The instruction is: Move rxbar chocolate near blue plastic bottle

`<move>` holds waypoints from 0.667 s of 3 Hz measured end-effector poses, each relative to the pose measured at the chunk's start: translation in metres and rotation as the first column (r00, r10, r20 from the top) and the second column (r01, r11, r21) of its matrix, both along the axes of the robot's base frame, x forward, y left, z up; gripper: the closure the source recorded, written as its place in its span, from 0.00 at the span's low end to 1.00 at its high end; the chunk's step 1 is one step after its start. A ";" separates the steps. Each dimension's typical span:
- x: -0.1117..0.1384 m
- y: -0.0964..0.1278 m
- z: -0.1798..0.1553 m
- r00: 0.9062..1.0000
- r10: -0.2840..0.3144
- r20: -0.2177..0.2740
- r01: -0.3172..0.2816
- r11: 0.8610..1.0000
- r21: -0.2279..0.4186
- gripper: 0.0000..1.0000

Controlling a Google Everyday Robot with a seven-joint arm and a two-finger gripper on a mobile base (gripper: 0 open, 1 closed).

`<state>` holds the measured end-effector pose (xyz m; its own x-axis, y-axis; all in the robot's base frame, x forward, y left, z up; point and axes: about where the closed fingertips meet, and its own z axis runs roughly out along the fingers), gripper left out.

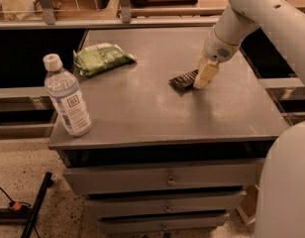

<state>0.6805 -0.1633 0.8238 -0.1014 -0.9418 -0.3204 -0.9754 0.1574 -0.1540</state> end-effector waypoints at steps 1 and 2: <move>0.000 0.000 0.002 1.000 0.000 0.000 0.000 1.000 0.000 0.57; 0.000 0.000 0.002 1.000 0.000 0.000 0.000 1.000 0.000 0.77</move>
Offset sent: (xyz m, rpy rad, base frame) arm -0.0013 -0.0004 -0.0041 -0.0066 -0.0033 0.0452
